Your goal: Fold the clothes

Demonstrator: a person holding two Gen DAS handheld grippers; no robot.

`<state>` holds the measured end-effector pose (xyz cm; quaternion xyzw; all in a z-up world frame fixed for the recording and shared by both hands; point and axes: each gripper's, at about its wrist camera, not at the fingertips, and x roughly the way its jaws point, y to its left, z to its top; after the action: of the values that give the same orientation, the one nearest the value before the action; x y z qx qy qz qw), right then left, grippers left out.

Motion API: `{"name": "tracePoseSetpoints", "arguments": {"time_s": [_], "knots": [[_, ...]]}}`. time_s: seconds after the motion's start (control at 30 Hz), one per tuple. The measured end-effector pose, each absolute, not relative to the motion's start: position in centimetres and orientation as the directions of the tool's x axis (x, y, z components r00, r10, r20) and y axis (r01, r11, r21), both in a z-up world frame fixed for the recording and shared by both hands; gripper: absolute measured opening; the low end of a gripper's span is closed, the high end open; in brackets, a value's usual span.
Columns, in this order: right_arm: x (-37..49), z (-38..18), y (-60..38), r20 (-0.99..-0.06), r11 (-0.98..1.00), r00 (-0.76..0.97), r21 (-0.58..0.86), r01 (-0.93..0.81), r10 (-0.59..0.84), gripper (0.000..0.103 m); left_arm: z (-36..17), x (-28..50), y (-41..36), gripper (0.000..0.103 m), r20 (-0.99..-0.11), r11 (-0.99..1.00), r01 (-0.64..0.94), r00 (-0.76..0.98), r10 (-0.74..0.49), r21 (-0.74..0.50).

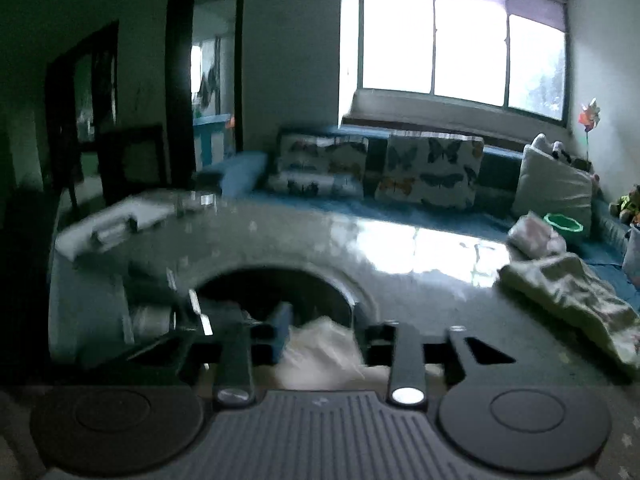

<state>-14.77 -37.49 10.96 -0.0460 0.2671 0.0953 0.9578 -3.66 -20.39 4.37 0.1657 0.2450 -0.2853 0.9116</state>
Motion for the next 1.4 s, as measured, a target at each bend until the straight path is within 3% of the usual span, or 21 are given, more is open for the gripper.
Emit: {"name": "tracePoseSetpoints", "arguments": {"time_s": [0.13, 0.27, 0.4, 0.5, 0.57, 0.63, 0.7, 0.73, 0.77, 0.8, 1.4], "knots": [[-15.6, 7.4, -37.1, -0.642, 0.969, 0.752, -0.059, -0.241, 0.148, 0.04, 4.1, -2.6, -18.3, 0.003, -0.577, 0.809, 0.579, 0.698, -0.425, 0.104], [-15.5, 4.5, -36.7, -0.704, 0.974, 0.701, -0.059, -0.22, 0.116, 0.04, 3.7, -2.7, -18.0, 0.006, -0.605, 0.804, 0.587, 0.676, -0.422, 0.095], [-15.1, 3.3, -37.0, -0.718, 0.982, 0.686, -0.017, -0.188, 0.119, 0.04, 3.3, -3.1, -18.0, 0.03, -0.61, 0.798, 0.596, 0.665, -0.43, 0.087], [-15.2, 3.4, -37.0, -0.714, 0.982, 0.691, -0.03, -0.188, 0.111, 0.027, 3.0, -3.0, -18.2, 0.048, -0.618, 0.799, 0.596, 0.66, -0.427, 0.084], [-15.5, 3.3, -37.1, -0.709, 0.982, 0.699, -0.045, -0.181, 0.096, 0.01, 2.9, -2.8, -18.4, 0.054, -0.624, 0.793, 0.604, 0.65, -0.433, 0.079], [-15.7, 3.7, -37.4, -0.7, 0.985, 0.711, -0.061, -0.161, 0.073, 0.006, 2.7, -2.6, -18.8, 0.057, -0.633, 0.783, 0.618, 0.635, -0.443, 0.071], [-16.0, 4.0, -37.8, -0.687, 0.987, 0.725, -0.078, -0.139, 0.047, 0.005, 2.4, -2.4, -19.0, 0.055, -0.644, 0.771, 0.634, 0.614, -0.456, 0.059], [-16.2, 4.4, -38.0, -0.677, 0.988, 0.736, -0.092, -0.126, 0.031, 0.005, 2.3, -2.3, -19.2, 0.032, -0.651, 0.764, 0.643, 0.603, -0.461, 0.055], [-16.3, 4.9, -38.3, -0.665, 0.988, 0.747, -0.106, -0.114, 0.015, 0.005, 2.1, -2.1, -19.3, 0.016, -0.659, 0.76, 0.648, 0.592, -0.464, 0.048], [-16.5, 5.3, -38.5, -0.652, 0.988, 0.758, -0.12, -0.101, -0.002, 0.005, 2.0, -2.0, -19.4, 0.007, -0.665, 0.761, 0.648, 0.585, -0.464, 0.039], [-10.9, 17.7, -40.8, -0.371, 0.9, 0.89, -0.426, 0.091, -0.265, 0.002, 10.9, 4.3, -12.8, 0.004, -0.514, 0.909, 0.415, 0.786, -0.344, 0.027]]}}
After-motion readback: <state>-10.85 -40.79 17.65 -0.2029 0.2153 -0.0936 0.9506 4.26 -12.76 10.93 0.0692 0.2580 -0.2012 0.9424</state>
